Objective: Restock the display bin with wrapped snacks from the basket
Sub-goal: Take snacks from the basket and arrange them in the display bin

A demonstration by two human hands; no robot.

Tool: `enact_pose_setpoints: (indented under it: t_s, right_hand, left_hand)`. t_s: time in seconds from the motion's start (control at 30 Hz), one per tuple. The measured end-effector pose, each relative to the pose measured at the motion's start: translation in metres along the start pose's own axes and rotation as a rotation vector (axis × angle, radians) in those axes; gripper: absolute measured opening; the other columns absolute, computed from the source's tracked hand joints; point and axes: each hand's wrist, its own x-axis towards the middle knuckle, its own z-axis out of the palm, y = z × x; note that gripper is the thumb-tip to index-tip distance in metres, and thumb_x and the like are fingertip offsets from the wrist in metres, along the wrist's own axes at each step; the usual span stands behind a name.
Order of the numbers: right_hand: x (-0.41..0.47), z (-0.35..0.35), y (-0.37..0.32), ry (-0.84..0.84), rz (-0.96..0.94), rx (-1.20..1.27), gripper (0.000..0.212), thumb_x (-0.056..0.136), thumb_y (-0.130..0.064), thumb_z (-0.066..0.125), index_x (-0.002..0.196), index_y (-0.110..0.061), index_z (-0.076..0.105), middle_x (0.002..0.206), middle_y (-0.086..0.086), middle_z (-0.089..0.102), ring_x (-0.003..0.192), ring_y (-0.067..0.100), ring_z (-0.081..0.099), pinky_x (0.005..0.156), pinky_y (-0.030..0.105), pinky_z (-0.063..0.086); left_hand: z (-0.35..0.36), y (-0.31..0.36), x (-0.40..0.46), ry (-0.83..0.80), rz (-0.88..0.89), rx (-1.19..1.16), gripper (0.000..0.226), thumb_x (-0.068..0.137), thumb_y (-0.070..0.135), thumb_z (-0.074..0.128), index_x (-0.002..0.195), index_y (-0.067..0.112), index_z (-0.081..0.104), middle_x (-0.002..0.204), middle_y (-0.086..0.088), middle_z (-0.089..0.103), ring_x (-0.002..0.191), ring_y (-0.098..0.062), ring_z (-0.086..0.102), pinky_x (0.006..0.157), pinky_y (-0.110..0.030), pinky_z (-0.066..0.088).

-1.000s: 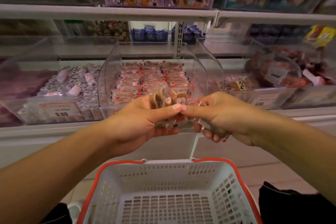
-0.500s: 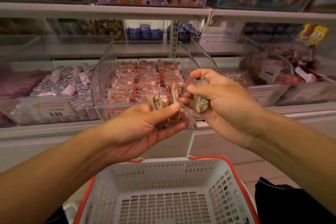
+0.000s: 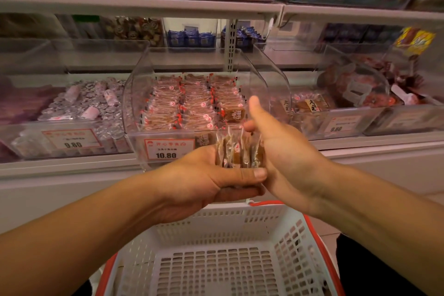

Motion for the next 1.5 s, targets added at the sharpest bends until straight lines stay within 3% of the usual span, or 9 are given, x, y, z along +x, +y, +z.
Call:
enact_pose_setpoints:
  t_s: [0.23, 0.33, 0.43, 0.63, 0.83, 1.07, 1.17, 1.27, 1.5]
  right_hand:
    - [0.001, -0.021, -0.022, -0.223, 0.001, -0.356, 0.083, 0.085, -0.081, 0.024, 0.135, -0.023, 0.055, 0.134, 0.004, 0.062, 0.124, 0.018, 0.060, 0.105, 0.037, 0.045]
    - [0.003, -0.037, -0.036, -0.345, -0.132, -0.622, 0.058, 0.095, -0.036, 0.056, 0.149, -0.026, 0.039, 0.149, -0.013, 0.045, 0.143, 0.009, 0.037, 0.110, 0.028, 0.035]
    - [0.000, -0.047, -0.037, -0.507, -0.226, -0.959, 0.087, 0.087, -0.016, 0.071, 0.156, -0.032, 0.021, 0.159, -0.020, 0.026, 0.144, -0.006, 0.024, 0.120, 0.032, 0.026]
    - [0.009, -0.049, -0.032, -0.397, -0.316, -0.866, 0.078, 0.078, -0.004, 0.077, 0.146, -0.025, 0.045, 0.145, -0.012, 0.053, 0.133, 0.002, 0.049, 0.108, 0.036, 0.047]
    - [0.010, -0.058, -0.036, -0.532, -0.269, -0.877, 0.084, 0.083, -0.008, 0.076, 0.152, -0.030, 0.033, 0.152, -0.018, 0.042, 0.139, -0.001, 0.038, 0.109, 0.029, 0.043]
    - [0.007, -0.050, -0.032, -0.585, -0.331, -1.005, 0.071, 0.080, -0.022, 0.080, 0.144, -0.032, 0.049, 0.145, -0.022, 0.049, 0.137, -0.005, 0.039, 0.110, 0.016, 0.036]
    - [0.005, -0.052, -0.035, -0.636, -0.287, -1.015, 0.081, 0.084, -0.024, 0.077, 0.152, -0.036, 0.035, 0.153, -0.026, 0.037, 0.142, -0.006, 0.030, 0.118, 0.026, 0.030]
    - [0.002, -0.051, -0.034, -0.703, -0.227, -1.009, 0.089, 0.087, -0.024, 0.075, 0.156, -0.038, 0.020, 0.157, -0.029, 0.025, 0.145, -0.008, 0.020, 0.117, 0.018, 0.025]
    - [0.000, -0.034, -0.031, -0.518, -0.411, -1.064, 0.085, 0.063, -0.024, 0.093, 0.137, -0.033, 0.054, 0.125, -0.023, 0.061, 0.119, 0.001, 0.057, 0.099, 0.023, 0.048]
  left_hand:
    - [-0.004, 0.007, -0.004, 0.001, -0.086, -0.046, 0.037, 0.066, 0.017, 0.081, 0.101, 0.008, 0.076, 0.102, -0.017, 0.073, 0.099, -0.029, 0.072, 0.074, -0.023, 0.058]
    - [-0.008, 0.012, -0.005, 0.012, -0.103, -0.126, 0.048, 0.059, 0.017, 0.083, 0.103, 0.001, 0.074, 0.106, -0.016, 0.073, 0.102, -0.029, 0.071, 0.077, -0.024, 0.059]
    - [-0.009, 0.014, -0.007, 0.021, -0.105, -0.156, 0.051, 0.057, 0.014, 0.083, 0.105, -0.002, 0.073, 0.113, -0.017, 0.072, 0.102, -0.028, 0.071, 0.076, -0.022, 0.059]
    - [-0.009, 0.014, -0.005, -0.006, -0.074, -0.209, 0.050, 0.064, 0.011, 0.078, 0.112, -0.002, 0.070, 0.118, -0.019, 0.069, 0.107, -0.035, 0.068, 0.081, -0.028, 0.059]
    - [-0.014, 0.020, -0.009, -0.122, -0.065, -0.167, 0.046, 0.077, 0.009, 0.066, 0.122, 0.001, 0.065, 0.126, -0.020, 0.064, 0.117, -0.037, 0.062, 0.093, -0.038, 0.055]
    - [-0.016, 0.007, -0.011, -0.063, -0.100, -0.046, 0.036, 0.078, 0.011, 0.072, 0.114, 0.010, 0.071, 0.114, -0.012, 0.071, 0.104, -0.023, 0.068, 0.082, -0.038, 0.060]
    - [-0.015, 0.010, -0.010, -0.076, -0.108, -0.002, 0.028, 0.077, 0.020, 0.074, 0.106, 0.018, 0.076, 0.101, -0.004, 0.075, 0.089, -0.014, 0.073, 0.070, -0.030, 0.061]
    - [-0.015, 0.011, -0.012, -0.103, -0.120, 0.069, 0.032, 0.075, 0.028, 0.078, 0.106, 0.018, 0.075, 0.101, -0.004, 0.074, 0.093, -0.016, 0.072, 0.064, -0.026, 0.060]
    - [-0.012, 0.010, -0.011, -0.153, -0.152, 0.217, 0.027, 0.070, 0.025, 0.080, 0.096, 0.018, 0.077, 0.095, -0.011, 0.070, 0.086, -0.013, 0.072, 0.054, -0.020, 0.057]
